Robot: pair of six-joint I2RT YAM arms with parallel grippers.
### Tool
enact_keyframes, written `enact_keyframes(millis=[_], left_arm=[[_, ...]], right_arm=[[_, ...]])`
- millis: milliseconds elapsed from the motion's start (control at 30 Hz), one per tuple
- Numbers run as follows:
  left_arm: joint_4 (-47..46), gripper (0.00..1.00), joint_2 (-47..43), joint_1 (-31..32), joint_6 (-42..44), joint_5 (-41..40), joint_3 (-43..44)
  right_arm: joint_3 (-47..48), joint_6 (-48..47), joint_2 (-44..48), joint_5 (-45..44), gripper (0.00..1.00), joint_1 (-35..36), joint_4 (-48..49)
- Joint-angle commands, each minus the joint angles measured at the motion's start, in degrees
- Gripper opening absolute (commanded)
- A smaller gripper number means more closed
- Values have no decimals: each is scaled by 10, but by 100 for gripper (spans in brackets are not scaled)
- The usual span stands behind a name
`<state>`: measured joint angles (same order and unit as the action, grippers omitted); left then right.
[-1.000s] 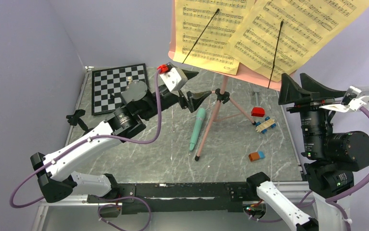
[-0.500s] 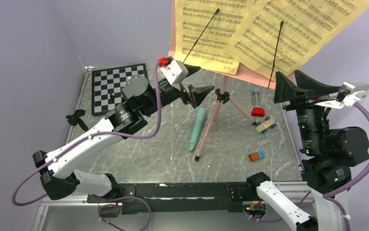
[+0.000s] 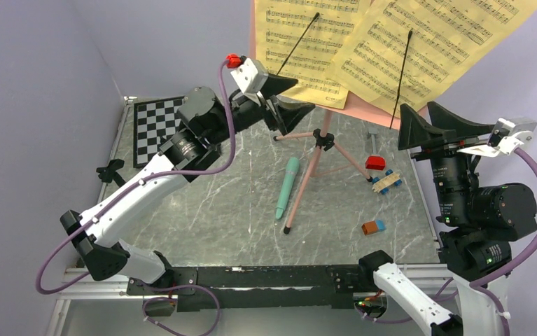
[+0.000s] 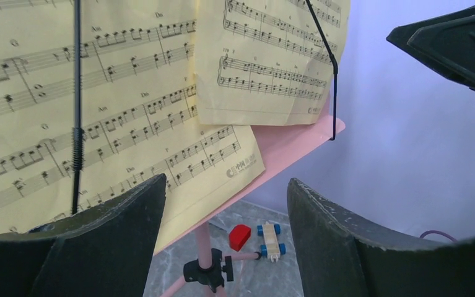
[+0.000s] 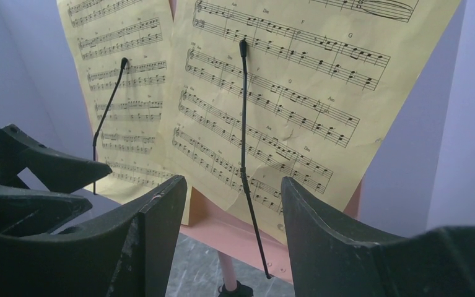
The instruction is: Set up the instrument practice props
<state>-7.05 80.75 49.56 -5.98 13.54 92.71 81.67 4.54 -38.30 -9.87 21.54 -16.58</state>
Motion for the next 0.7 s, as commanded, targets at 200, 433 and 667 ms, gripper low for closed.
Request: enact_keyframes(millis=[200, 433, 667], left_arm=[[-154, 68, 28, -48, -72, 174, 8], [-162, 64, 83, -50, -80, 208, 66], [-143, 64, 103, -40, -43, 163, 87]], right_arm=[[16, -13, 9, 4, 63, 3, -3], [7, -30, 22, 2, 63, 2, -8], [2, -40, 30, 8, 64, 3, -12]])
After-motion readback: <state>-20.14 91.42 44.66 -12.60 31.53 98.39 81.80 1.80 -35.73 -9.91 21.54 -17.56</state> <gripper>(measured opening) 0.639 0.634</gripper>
